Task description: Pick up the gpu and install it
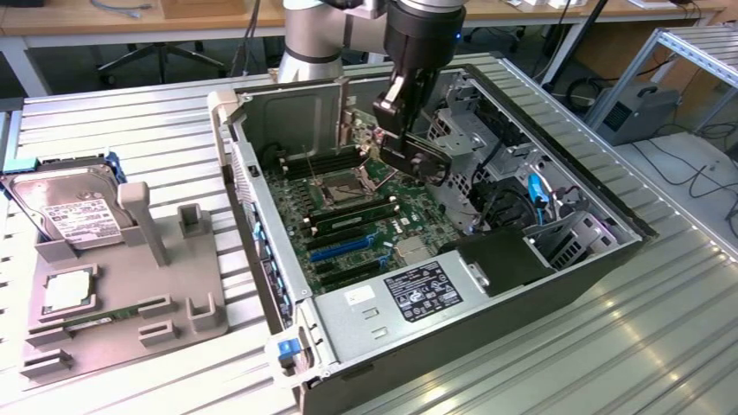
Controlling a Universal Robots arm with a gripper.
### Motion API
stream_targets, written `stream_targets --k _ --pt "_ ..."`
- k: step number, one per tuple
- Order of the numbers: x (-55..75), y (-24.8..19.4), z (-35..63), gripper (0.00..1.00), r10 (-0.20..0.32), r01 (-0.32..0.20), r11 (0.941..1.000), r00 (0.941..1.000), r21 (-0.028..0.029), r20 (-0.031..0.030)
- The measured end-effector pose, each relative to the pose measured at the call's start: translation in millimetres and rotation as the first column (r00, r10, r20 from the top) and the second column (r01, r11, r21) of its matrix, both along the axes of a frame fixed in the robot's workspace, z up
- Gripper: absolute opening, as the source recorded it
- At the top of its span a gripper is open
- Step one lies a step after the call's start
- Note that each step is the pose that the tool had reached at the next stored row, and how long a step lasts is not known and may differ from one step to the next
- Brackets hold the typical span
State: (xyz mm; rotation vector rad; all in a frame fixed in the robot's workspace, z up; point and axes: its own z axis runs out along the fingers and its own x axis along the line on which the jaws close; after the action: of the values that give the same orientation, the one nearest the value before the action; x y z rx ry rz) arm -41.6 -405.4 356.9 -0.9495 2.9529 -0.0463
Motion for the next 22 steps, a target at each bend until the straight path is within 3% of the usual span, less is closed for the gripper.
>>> stream_targets --k 12,22 --pt "0.0 0.0 -0.1 0.27 0.071 -0.071 0.9975 0.9975 -0.0001 0.0" --pt "0.0 0.0 -0.2 0.27 0.127 -0.127 0.9918 0.9918 0.0 0.0"
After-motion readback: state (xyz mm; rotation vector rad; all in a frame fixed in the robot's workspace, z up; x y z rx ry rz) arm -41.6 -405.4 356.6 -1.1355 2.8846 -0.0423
